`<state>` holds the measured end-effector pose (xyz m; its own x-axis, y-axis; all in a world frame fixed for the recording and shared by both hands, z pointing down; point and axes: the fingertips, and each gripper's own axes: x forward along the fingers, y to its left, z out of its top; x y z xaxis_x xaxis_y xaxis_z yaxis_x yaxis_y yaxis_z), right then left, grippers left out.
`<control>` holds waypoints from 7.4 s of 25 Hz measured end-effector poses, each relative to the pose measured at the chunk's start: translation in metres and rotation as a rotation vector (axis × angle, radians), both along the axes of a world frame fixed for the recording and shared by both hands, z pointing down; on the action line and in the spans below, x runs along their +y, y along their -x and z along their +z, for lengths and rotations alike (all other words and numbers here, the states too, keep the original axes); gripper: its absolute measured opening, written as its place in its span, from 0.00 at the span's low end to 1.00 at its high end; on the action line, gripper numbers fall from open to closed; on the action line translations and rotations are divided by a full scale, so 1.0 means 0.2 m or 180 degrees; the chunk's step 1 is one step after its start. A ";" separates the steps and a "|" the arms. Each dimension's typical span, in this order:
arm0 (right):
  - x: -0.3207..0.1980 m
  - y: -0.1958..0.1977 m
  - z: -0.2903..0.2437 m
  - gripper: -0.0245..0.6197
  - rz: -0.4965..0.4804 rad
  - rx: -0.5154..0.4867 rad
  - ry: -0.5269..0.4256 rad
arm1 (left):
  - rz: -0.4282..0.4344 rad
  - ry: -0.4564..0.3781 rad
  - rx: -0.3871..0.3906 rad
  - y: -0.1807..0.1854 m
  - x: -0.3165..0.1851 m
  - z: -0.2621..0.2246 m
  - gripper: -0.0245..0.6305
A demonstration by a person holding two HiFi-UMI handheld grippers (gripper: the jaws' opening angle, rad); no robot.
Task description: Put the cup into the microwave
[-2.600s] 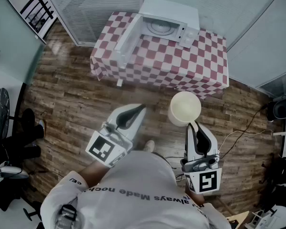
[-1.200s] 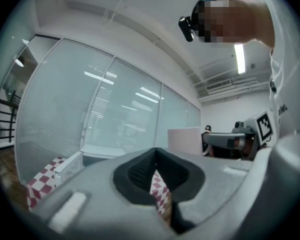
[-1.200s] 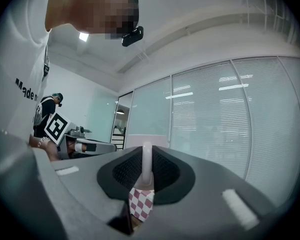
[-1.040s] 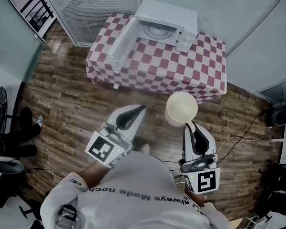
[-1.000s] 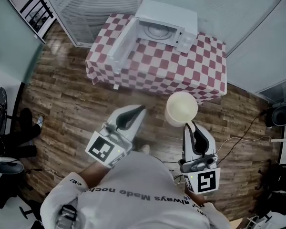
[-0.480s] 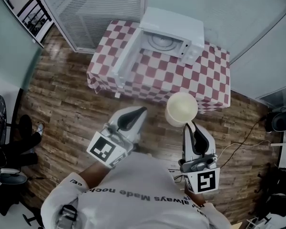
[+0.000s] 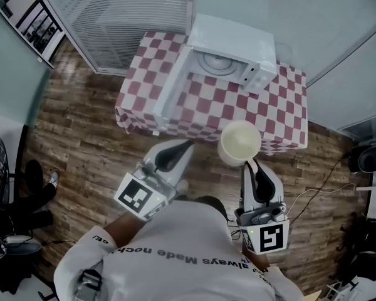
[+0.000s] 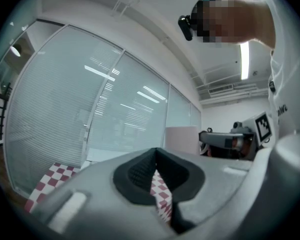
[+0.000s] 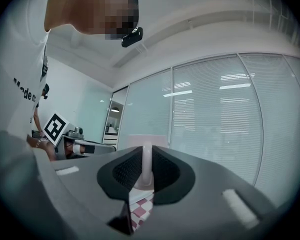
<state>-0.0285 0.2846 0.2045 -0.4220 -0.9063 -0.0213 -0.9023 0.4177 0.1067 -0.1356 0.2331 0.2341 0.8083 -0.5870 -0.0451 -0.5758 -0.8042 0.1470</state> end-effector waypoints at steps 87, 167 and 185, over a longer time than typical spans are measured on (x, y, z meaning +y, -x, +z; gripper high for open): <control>-1.82 -0.79 0.05 0.10 -0.0172 -0.0215 -0.0032 | -0.0186 0.0080 -0.0068 -0.75 -1.77 0.04 0.04; -2.28 -0.60 1.68 0.10 0.0050 -0.0124 0.0892 | -0.0272 0.0812 -0.0448 -0.67 -2.31 1.58 0.04; -2.66 -0.57 1.93 0.10 0.0180 -0.0193 0.0669 | -0.0542 0.0743 -0.0515 -0.67 -2.62 1.81 0.04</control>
<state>0.0856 -0.2482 0.5905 -0.3741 -0.9157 0.1466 -0.9270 0.3735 -0.0325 -0.0014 -0.2909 0.5970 0.6834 -0.6937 0.2276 -0.7300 -0.6498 0.2117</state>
